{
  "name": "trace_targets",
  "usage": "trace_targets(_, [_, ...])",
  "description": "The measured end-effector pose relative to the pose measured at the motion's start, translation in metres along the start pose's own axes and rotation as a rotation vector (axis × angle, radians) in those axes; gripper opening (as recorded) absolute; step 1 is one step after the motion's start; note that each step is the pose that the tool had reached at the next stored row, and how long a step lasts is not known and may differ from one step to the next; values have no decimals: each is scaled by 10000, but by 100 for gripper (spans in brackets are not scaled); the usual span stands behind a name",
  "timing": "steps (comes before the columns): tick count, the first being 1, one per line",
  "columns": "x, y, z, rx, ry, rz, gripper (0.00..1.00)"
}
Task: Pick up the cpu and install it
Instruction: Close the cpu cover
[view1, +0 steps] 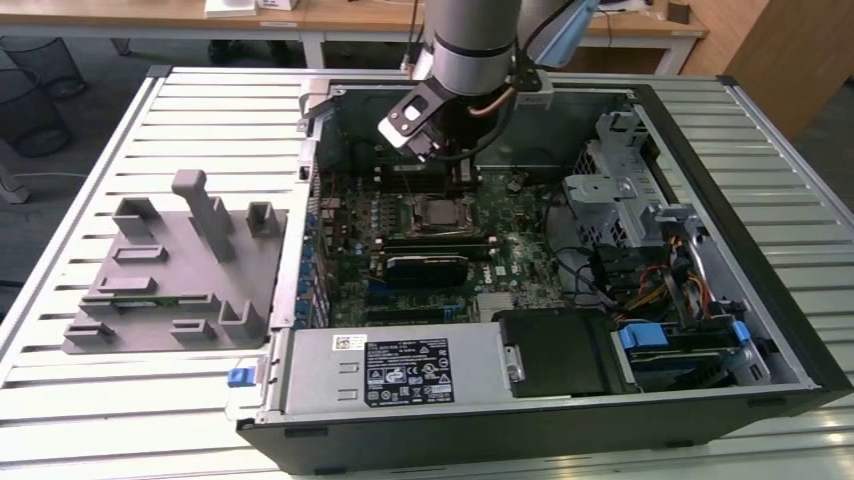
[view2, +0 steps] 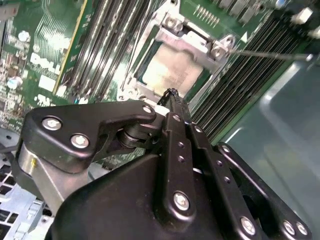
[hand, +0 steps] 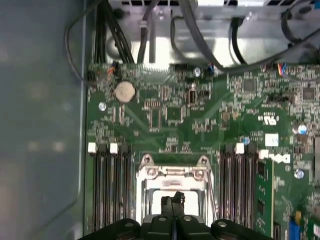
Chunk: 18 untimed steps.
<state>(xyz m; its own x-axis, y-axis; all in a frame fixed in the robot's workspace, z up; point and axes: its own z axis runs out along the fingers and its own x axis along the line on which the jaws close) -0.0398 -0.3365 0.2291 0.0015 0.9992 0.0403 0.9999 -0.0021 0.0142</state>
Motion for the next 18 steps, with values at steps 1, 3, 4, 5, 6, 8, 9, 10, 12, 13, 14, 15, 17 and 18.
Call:
trace_targets(1, [0, -24, 2, 0, 0, 0, 11])
trace_targets(3, [-1, -65, 4, 1, -1, -1, 11])
trace_targets(4, [-1, -87, 5, 1, -2, -1, 11])
trace_targets(5, [-1, -96, 10, 0, 1, -1, 11])
trace_targets(6, [-2, -96, 16, 0, 1, -5, 11])
trace_targets(8, [-3, -97, 28, -27, 3, -6, 11])
trace_targets(9, [-3, -105, 35, -64, 6, -7, 11])
trace_targets(10, [-5, -117, 44, -97, 13, -9, 11])
trace_targets(12, [-5, -164, 66, -129, 18, -11, 11])
trace_targets(13, [-6, -185, 76, -133, 18, -11, 11])
trace_targets(14, [-7, -204, 84, -135, 17, -11, 11])
trace_targets(15, [-8, -223, 89, -134, 16, -10, 11])
trace_targets(17, [-7, -255, 96, -134, 17, -10, 11])
trace_targets(18, [-7, -268, 99, -134, 19, -10, 11])
